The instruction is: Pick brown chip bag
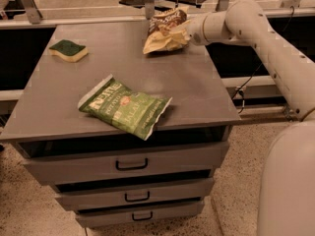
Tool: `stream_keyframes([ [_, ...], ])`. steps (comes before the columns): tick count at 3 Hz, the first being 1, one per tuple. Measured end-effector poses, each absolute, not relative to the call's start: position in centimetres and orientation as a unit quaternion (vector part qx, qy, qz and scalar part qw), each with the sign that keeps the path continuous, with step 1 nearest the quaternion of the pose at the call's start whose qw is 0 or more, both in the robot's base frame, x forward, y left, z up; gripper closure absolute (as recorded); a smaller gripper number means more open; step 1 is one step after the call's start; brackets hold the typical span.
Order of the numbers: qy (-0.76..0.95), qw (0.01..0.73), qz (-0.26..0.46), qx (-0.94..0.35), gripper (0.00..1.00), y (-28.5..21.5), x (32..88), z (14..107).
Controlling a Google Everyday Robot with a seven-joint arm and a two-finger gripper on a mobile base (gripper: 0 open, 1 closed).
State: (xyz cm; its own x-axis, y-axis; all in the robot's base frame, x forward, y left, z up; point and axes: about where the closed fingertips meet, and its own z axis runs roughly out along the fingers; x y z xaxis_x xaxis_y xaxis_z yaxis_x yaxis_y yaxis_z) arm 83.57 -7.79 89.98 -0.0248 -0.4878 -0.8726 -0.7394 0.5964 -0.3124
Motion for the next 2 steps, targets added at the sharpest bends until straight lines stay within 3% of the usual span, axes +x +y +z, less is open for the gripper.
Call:
stream_keyframes([
  [2,0.613,0.585,0.118,-0.518,1.0,-2.6,80.8,97.0],
])
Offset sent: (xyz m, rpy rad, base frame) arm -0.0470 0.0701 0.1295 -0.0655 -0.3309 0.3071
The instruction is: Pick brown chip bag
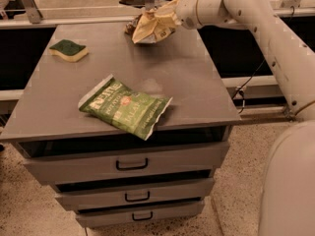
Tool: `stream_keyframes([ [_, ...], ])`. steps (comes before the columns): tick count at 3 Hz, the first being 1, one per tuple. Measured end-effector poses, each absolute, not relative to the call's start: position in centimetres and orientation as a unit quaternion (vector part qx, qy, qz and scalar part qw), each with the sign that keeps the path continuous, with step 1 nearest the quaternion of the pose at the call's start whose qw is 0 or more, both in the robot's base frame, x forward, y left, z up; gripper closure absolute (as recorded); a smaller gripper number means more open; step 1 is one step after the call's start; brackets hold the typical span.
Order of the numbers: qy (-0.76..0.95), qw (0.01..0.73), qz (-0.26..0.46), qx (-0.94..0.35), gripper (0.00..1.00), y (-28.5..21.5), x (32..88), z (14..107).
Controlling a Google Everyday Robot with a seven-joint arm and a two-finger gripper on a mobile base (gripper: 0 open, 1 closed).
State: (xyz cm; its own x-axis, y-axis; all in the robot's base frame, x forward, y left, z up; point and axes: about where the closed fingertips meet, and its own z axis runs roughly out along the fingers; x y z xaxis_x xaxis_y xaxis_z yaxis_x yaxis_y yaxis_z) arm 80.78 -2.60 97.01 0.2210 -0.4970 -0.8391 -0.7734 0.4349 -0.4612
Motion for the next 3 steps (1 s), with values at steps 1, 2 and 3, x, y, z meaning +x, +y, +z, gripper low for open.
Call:
stream_keyframes([
  [1,0.57,0.61,0.094,-0.542,1.0,-2.5,79.7,101.1],
  [2,0.548,0.63,0.067,-0.546,1.0,-3.9,78.6,104.5],
  [3,0.548,0.63,0.067,-0.546,1.0,-3.9,78.6,104.5],
])
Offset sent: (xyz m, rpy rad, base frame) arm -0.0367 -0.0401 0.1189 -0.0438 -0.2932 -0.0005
